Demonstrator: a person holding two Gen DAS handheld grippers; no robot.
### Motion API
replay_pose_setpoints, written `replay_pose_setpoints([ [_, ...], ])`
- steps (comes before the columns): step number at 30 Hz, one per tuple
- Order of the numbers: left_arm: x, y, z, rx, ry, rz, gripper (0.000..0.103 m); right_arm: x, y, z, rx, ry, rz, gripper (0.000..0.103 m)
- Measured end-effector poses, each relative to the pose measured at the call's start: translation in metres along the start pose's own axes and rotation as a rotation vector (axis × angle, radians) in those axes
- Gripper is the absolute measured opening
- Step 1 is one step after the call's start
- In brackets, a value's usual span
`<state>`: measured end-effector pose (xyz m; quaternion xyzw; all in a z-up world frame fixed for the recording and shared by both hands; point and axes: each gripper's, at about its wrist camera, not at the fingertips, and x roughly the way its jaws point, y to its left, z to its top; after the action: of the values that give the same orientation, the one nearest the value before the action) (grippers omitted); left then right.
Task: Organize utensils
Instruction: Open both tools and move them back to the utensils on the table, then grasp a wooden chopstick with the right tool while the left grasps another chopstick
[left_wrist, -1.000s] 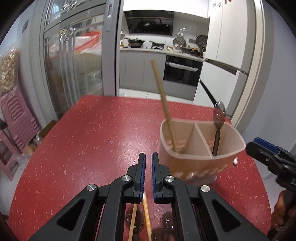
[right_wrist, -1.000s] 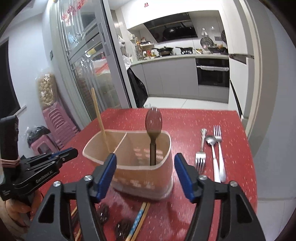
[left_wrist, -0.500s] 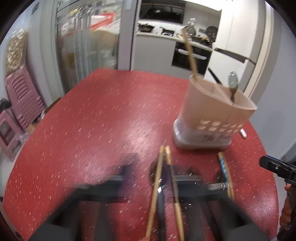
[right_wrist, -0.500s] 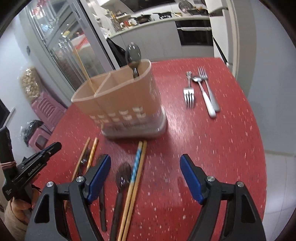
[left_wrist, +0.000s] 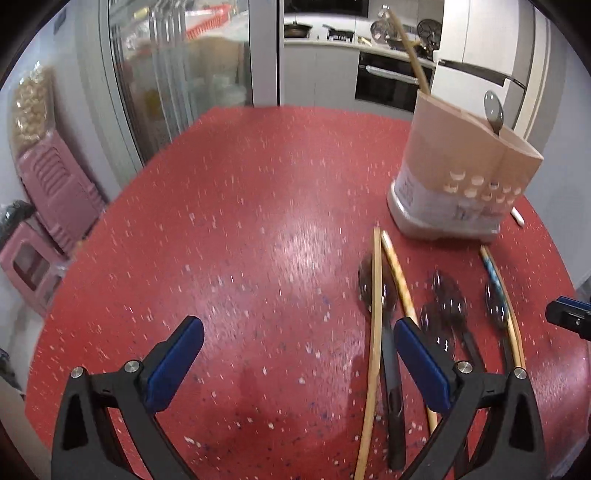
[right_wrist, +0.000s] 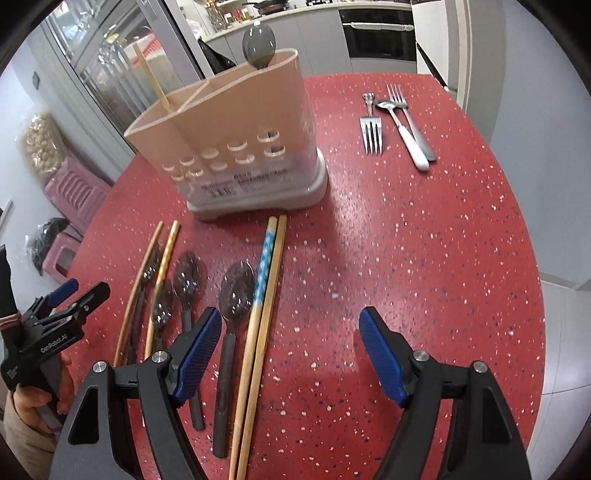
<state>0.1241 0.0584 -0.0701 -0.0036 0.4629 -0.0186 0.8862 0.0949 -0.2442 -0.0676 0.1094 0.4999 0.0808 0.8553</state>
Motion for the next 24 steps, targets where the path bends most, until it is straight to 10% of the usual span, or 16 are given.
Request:
replay_pose_setpoints([
  [24, 0.083, -0.023, -0.023, 0.049, 0.068, 0.014, 0.103, 0.029, 0.017, -0.007, -0.061, 0.089, -0.117, 0.061],
])
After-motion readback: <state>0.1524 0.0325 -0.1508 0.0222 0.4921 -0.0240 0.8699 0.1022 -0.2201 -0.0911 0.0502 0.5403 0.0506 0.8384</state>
